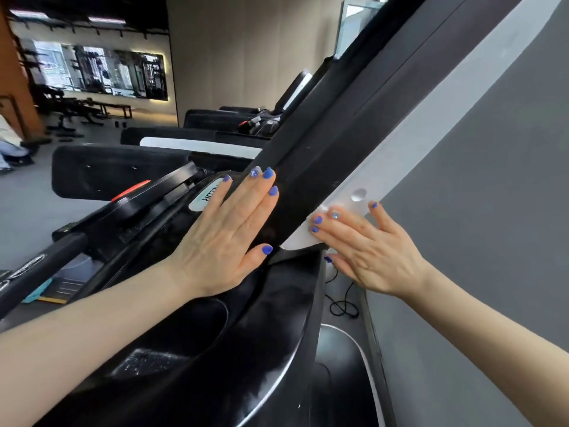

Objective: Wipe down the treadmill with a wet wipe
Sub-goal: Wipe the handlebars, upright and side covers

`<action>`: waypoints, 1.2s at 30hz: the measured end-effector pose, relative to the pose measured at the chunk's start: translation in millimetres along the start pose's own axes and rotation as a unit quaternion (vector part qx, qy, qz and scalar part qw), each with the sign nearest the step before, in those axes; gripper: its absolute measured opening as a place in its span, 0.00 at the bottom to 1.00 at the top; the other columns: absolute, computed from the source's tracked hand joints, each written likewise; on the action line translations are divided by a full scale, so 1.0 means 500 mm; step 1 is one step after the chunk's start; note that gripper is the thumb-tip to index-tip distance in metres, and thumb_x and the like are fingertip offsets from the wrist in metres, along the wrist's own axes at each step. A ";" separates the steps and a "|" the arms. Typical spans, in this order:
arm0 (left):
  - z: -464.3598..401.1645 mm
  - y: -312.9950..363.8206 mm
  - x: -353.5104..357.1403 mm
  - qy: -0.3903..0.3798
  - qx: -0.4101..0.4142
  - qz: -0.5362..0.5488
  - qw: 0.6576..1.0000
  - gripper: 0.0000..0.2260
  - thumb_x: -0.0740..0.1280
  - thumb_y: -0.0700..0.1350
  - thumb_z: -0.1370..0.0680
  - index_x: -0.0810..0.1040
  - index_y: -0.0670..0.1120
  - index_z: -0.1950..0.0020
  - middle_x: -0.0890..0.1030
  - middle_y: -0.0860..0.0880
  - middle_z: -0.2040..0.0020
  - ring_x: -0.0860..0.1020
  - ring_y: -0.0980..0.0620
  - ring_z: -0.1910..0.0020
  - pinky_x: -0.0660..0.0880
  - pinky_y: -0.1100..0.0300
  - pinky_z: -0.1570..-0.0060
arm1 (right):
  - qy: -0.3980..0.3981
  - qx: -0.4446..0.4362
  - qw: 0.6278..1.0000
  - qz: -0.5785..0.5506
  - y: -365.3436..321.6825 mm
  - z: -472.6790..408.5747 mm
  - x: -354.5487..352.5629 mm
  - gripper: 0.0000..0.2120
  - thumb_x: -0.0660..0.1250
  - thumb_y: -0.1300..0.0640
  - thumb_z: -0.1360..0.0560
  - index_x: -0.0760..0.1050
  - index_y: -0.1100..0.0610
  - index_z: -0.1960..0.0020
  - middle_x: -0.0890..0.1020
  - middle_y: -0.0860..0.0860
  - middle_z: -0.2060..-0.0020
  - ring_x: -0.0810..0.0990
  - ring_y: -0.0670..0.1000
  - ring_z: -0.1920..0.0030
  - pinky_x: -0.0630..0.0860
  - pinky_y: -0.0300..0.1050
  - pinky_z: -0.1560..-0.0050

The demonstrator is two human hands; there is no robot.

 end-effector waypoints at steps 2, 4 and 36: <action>-0.004 0.004 0.009 0.027 0.003 -0.028 0.999 0.34 0.58 0.49 0.17 0.44 0.41 0.18 0.40 0.45 0.17 0.45 0.44 0.18 0.46 0.45 0.20 | -0.007 0.003 1.000 0.016 0.024 0.039 0.017 0.31 0.56 0.51 0.17 0.49 0.54 0.17 0.47 0.47 0.18 0.49 0.48 0.19 0.39 0.55 0.20; -0.002 0.005 0.016 0.049 0.007 -0.053 0.997 0.33 0.57 0.49 0.16 0.44 0.40 0.18 0.41 0.44 0.17 0.46 0.43 0.18 0.48 0.44 0.20 | -0.007 0.001 1.000 0.030 0.038 0.054 0.026 0.32 0.56 0.52 0.18 0.49 0.54 0.17 0.47 0.48 0.18 0.48 0.48 0.19 0.38 0.55 0.20; -0.001 0.007 0.018 0.058 -0.012 -0.086 0.995 0.35 0.58 0.50 0.18 0.43 0.40 0.18 0.41 0.43 0.17 0.46 0.43 0.18 0.49 0.45 0.20 | 0.040 -0.041 0.998 0.021 0.067 -0.075 -0.060 0.32 0.57 0.51 0.18 0.52 0.58 0.18 0.53 0.51 0.19 0.51 0.50 0.19 0.39 0.58 0.22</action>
Point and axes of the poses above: each hand's wrist, its own z-axis away from the middle knuckle, its own x-axis out of the palm, y = z × x, the point moved 7 cm from there along -z, towards the middle knuckle
